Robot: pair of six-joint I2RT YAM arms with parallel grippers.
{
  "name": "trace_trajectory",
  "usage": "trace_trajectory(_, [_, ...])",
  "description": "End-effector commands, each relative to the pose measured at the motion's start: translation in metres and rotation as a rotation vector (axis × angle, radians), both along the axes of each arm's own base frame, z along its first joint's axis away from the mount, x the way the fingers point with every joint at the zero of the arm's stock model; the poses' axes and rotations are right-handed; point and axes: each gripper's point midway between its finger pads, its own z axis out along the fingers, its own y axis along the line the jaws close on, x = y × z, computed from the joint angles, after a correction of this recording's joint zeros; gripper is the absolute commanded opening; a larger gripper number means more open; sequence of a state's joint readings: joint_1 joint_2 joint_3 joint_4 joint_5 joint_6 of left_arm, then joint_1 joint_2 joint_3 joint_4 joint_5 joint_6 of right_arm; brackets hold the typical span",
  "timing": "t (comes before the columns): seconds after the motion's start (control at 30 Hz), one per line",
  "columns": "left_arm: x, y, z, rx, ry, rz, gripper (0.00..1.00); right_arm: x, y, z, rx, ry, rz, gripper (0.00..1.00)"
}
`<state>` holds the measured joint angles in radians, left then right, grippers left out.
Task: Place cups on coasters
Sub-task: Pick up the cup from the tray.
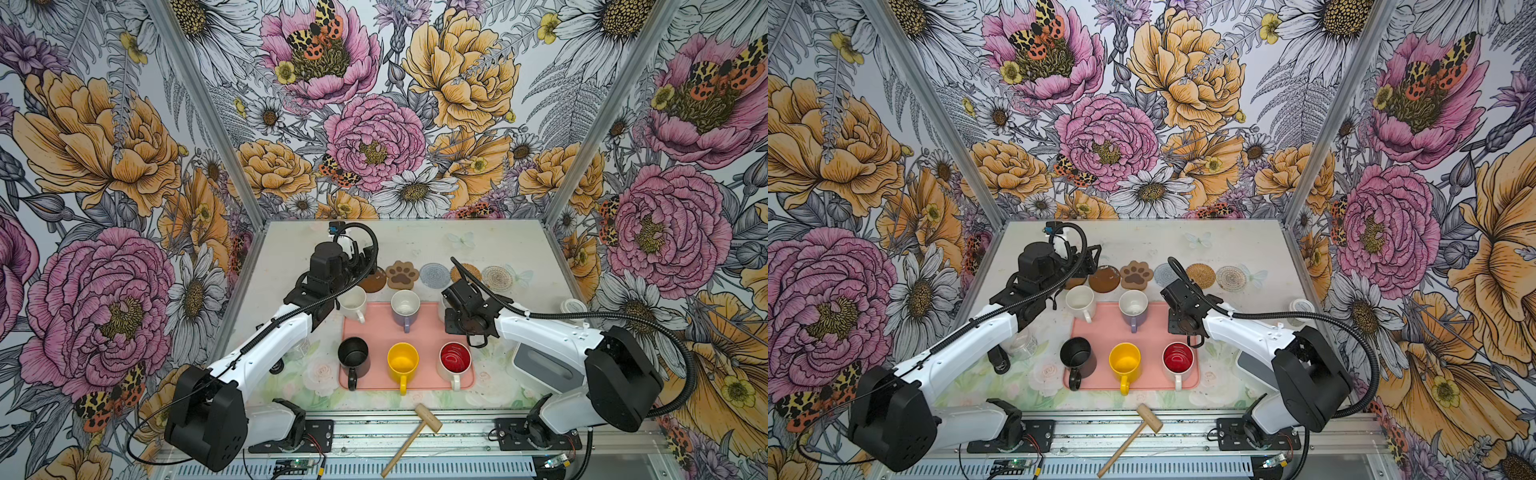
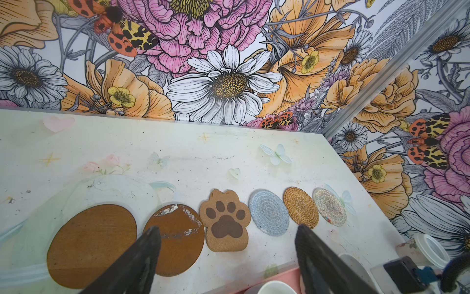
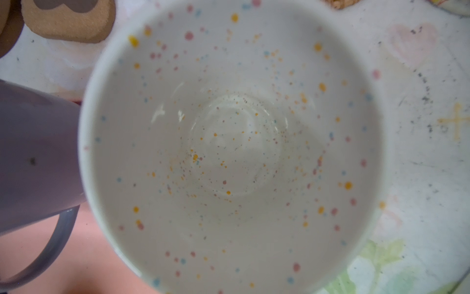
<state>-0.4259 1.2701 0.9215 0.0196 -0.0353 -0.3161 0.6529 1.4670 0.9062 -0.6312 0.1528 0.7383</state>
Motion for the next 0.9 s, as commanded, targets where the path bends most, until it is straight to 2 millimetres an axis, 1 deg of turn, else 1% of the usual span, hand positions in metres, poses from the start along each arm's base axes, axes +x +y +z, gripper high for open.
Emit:
trace_trajectory(0.0, [0.003, 0.001, 0.001, -0.031, -0.009, 0.000, 0.84, 0.018, 0.008, 0.035, 0.037, -0.111, 0.019, 0.00])
trace_trajectory(0.4, [0.007, -0.002, -0.004, -0.034, 0.004, -0.006, 0.84, 0.024, 0.006, 0.059, 0.047, -0.187, 0.023, 0.00])
trace_trajectory(0.5, [0.008, -0.003, -0.004, -0.034, 0.005, -0.006, 0.84, 0.028, 0.003, 0.066, 0.037, -0.210, 0.021, 0.00])
trace_trajectory(0.7, [0.008, -0.001, -0.005, -0.033, 0.006, -0.003, 0.84, 0.041, -0.004, 0.088, 0.018, -0.259, 0.030, 0.00])
trace_trajectory(0.87, [0.008, 0.001, -0.005, -0.031, 0.007, 0.002, 0.84, 0.054, -0.019, 0.101, 0.000, -0.282, 0.017, 0.00])
